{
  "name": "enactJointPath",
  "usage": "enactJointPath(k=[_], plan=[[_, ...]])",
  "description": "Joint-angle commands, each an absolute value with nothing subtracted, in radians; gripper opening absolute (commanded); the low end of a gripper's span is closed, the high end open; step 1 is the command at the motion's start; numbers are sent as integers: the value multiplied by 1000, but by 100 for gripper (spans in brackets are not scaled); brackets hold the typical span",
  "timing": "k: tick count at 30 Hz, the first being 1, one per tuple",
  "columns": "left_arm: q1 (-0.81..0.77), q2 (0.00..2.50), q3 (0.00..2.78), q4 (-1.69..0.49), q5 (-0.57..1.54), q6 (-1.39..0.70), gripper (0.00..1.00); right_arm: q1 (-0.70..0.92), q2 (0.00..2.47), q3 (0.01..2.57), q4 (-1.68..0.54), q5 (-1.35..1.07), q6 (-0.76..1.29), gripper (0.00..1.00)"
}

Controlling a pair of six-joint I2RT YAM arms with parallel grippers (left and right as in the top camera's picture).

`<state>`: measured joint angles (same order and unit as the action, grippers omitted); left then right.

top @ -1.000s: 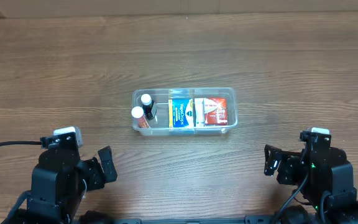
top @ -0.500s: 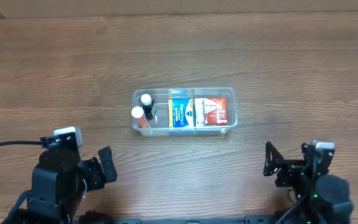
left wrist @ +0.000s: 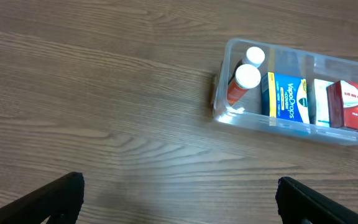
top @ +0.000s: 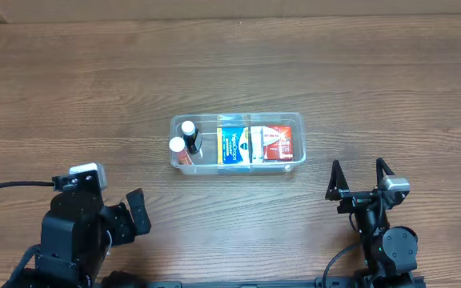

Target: Pack container

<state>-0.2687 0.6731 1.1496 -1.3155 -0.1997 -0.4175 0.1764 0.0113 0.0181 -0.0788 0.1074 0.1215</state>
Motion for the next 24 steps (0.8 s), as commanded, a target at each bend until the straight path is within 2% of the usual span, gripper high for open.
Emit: enactJointPath(k=[1, 14, 17, 19, 23, 24], plan=[[-275, 667, 1147, -1312, -213, -434, 100, 169, 3, 8, -73, 104, 111, 100], [-274, 665, 1147, -1312, -213, -434, 100, 169, 3, 8, -73, 104, 111, 100], [-261, 620, 1130, -1329, -220, -370, 100, 169, 3, 8, -73, 104, 111, 100], [-212, 546, 1041, -1260, -212, -325, 100, 169, 3, 8, -73, 104, 111, 100], [-123, 316, 652, -934, -97, -174, 100, 169, 3, 8, -73, 104, 111, 100], [-116, 242, 512, -797, -49, -121, 100, 169, 3, 8, -73, 104, 111, 100]])
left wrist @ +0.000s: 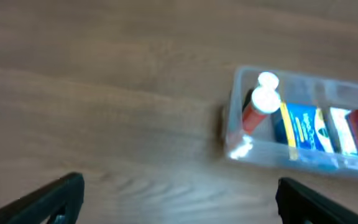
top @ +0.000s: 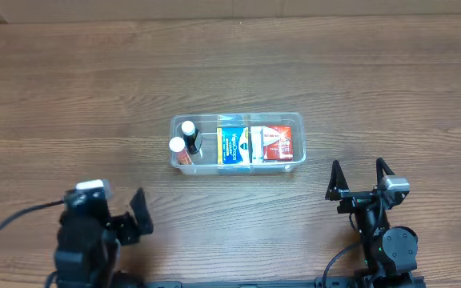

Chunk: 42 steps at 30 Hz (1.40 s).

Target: Pack container

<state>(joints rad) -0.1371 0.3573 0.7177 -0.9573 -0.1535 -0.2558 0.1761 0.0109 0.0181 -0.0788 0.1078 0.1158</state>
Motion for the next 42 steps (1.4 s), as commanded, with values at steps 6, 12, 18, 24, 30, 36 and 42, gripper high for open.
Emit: enactJointPath(k=[6, 12, 18, 24, 30, 36, 42], plan=[[-82, 38, 116, -227, 9, -73, 100, 169, 3, 8, -73, 104, 111, 100], [-67, 4, 5, -71, 20, -19, 100, 169, 3, 8, -73, 104, 111, 100], [-67, 6, 5, -76, 19, -19, 100, 169, 3, 8, -73, 104, 111, 100], [-67, 6, 5, -76, 19, -19, 100, 169, 3, 8, -73, 104, 111, 100], [-67, 6, 5, -76, 19, -19, 100, 169, 3, 8, -73, 104, 111, 100], [-67, 6, 5, -76, 19, -19, 100, 169, 3, 8, -73, 104, 111, 100], [-67, 6, 5, -76, 19, -19, 100, 169, 3, 8, -73, 104, 111, 100]])
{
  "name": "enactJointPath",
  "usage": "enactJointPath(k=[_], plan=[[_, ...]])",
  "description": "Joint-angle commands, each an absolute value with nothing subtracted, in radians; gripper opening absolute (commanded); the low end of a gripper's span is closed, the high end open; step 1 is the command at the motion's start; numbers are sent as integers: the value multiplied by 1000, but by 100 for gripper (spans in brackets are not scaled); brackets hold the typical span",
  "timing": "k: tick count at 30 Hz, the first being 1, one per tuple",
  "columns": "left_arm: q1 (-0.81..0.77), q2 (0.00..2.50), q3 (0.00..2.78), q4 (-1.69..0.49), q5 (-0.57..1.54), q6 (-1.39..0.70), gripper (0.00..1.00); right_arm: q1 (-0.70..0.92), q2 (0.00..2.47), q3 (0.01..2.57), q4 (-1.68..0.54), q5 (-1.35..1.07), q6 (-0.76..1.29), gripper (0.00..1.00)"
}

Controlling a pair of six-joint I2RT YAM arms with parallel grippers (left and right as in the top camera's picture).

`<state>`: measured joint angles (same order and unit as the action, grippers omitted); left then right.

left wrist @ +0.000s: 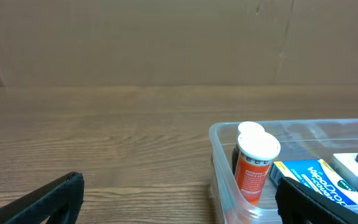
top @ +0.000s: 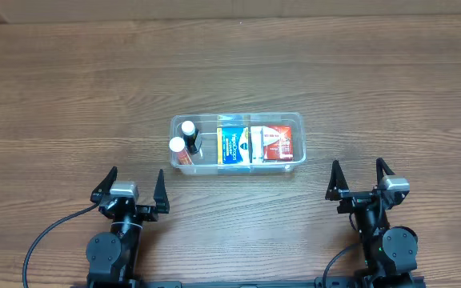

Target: Pack container

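A clear plastic container (top: 298, 119) sits mid-table. It holds two white-capped tubes (top: 178, 146) at its left end, a blue box (top: 234, 144) in the middle and a red-and-white box (top: 277, 142) on the right. My left gripper (top: 131, 185) stands open at the table's front left, a little short of the container. In the left wrist view its black fingers (left wrist: 50, 200) frame bare wood, with the container (left wrist: 220, 169), an orange tube (left wrist: 255, 169) and the blue box (left wrist: 316, 182) ahead on the right. My right gripper (top: 360, 178) stands open at the front right, nothing between its fingers.
The wooden table (top: 70, 88) stretches around the container. A brown wall (left wrist: 166, 37) rises behind the far edge in the left wrist view. A black cable (top: 50, 232) runs from the left arm's base.
My left arm has shifted right and settled low at the front edge, its open gripper now pointing level across the table instead of down at it. Container and right arm are unchanged.
At first my left arm stood at the front left, its open gripper looking down on the table and the packed container. It then sat slightly nearer the front edge. Now it rests low, facing forward. The container's contents and the right arm stayed put.
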<state>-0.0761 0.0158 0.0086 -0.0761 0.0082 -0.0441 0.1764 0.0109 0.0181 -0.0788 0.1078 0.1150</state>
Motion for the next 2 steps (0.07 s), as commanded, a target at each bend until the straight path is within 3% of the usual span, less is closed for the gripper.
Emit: enactJointPath(k=[1, 2], plan=[[-67, 6, 5, -76, 19, -19, 100, 169, 3, 8, -73, 104, 111, 100], [-67, 6, 5, -76, 19, -19, 100, 169, 3, 8, -73, 104, 111, 100]])
